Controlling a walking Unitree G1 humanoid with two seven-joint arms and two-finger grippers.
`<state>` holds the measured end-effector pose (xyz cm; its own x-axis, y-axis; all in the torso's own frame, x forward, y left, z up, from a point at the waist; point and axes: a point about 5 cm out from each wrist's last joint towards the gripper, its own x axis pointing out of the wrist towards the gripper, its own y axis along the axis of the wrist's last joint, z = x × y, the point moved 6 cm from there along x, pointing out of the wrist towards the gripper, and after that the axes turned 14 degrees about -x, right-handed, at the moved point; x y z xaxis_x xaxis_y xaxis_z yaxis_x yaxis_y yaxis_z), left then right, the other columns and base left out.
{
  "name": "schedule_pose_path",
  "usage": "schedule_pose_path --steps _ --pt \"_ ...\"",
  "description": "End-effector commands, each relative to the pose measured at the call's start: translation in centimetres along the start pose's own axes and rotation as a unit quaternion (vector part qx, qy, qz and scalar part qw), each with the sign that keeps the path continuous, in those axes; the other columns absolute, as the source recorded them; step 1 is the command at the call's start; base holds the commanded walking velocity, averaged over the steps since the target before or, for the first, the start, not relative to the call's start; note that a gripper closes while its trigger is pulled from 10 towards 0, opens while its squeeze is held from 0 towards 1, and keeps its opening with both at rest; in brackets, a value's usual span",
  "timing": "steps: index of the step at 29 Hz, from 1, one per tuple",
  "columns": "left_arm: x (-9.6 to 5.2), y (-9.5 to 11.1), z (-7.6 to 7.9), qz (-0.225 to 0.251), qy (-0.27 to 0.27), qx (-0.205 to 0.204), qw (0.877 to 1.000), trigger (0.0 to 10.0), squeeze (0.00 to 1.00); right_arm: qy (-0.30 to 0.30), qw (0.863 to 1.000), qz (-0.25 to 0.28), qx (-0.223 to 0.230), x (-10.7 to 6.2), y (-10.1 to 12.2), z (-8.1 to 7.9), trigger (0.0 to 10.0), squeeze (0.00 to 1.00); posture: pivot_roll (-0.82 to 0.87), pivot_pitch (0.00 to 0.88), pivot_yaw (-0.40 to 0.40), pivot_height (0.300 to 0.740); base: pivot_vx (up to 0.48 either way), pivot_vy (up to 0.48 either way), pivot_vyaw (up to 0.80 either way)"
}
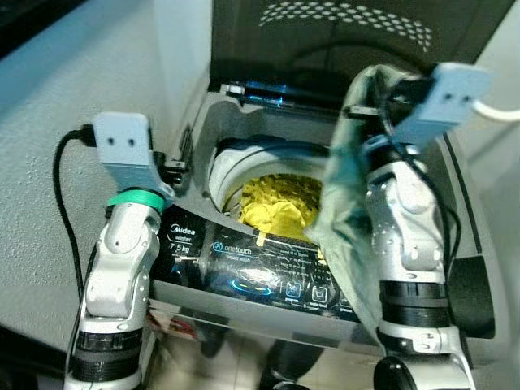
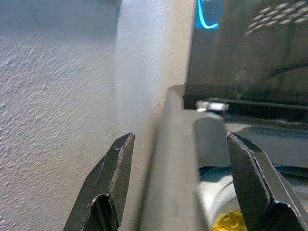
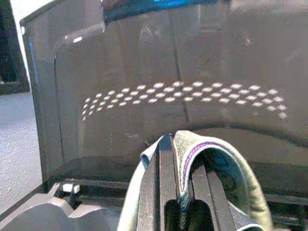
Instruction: Clothes washing
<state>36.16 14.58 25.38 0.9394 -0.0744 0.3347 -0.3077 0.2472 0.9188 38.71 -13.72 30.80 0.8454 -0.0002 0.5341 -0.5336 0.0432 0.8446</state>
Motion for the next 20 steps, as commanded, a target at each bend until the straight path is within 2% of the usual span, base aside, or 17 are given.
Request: schedule_pose_path --steps 1,7,10,11,12,13,14,15,16,19,20 --pt "0.0 -0.1 0.6 0.000 -0.011 -0.008 1.000 10.0 0.00 -0.007 1.000 0.004 -0.001 0.0 0.1 0.6 10.0 0.00 0.03 0.000 -0.025 0.740 0.000 0.000 0.00" --pt "-0.1 0.0 0.7 0.000 -0.014 -0.009 1.000 10.0 0.00 0.011 1.000 0.014 -0.011 0.1 0.5 0.0 10.0 0.00 0.03 0.000 -0.025 0.740 0.000 0.000 0.00" --pt "-0.1 0.0 0.8 0.000 -0.019 -0.008 1.000 10.0 0.00 0.034 0.998 0.047 -0.036 0.6 2.1 -0.7 10.0 0.00 0.03 0.000 -0.021 0.740 0.000 0.000 0.00" --pt "-0.2 -0.2 1.3 -0.005 -0.034 -0.004 0.999 10.0 0.00 0.044 0.995 0.079 -0.051 1.4 3.7 -1.1 10.0 0.00 0.03 0.000 -0.018 0.740 0.000 0.000 0.00" --pt "-0.2 -0.2 1.3 -0.005 -0.034 -0.004 0.999 10.0 0.00 0.044 0.995 0.079 -0.051 1.4 3.7 -1.1 10.0 0.00 0.03 0.000 -0.018 0.740 0.000 0.000 0.00" --pt "-0.3 -0.3 1.7 -0.006 -0.044 0.001 0.999 10.0 0.00 0.047 0.993 0.097 -0.051 1.9 4.6 -1.2 10.0 0.00 0.03 0.000 -0.018 0.740 0.000 0.000 0.00" --pt "-0.6 -0.4 2.4 -0.007 -0.065 0.020 0.998 10.0 0.00 0.053 0.988 0.137 -0.043 2.9 7.0 -1.4 10.0 0.00 0.03 0.000 -0.017 0.740 0.000 0.000 0.00" --pt "-0.6 -0.4 2.4 -0.007 -0.065 0.020 0.998 10.0 0.00 0.053 0.988 0.137 -0.043 2.9 7.0 -1.4 10.0 0.00 0.03 0.000 -0.017 0.740 0.000 0.000 0.00" --pt "-0.7 -0.4 2.9 -0.005 -0.077 0.033 0.997 10.0 0.00 0.058 0.984 0.165 -0.036 3.5 8.6 -1.6 10.0 0.00 0.03 0.000 -0.017 0.740 0.000 0.000 0.00" --pt "-0.9 -0.5 3.2 -0.004 -0.086 0.043 0.995 10.0 0.00 0.062 0.980 0.185 -0.030 3.9 9.8 -1.8 10.0 0.00 0.03 0.000 -0.017 0.740 0.000 0.000 0.00" --pt "-1.1 -0.6 3.5 -0.004 -0.094 0.053 0.994 10.0 0.00 0.070 0.976 0.205 -0.029 4.5 11.2 -2.3 10.0 0.00 0.03 0.000 -0.019 0.740 0.000 0.000 0.00"
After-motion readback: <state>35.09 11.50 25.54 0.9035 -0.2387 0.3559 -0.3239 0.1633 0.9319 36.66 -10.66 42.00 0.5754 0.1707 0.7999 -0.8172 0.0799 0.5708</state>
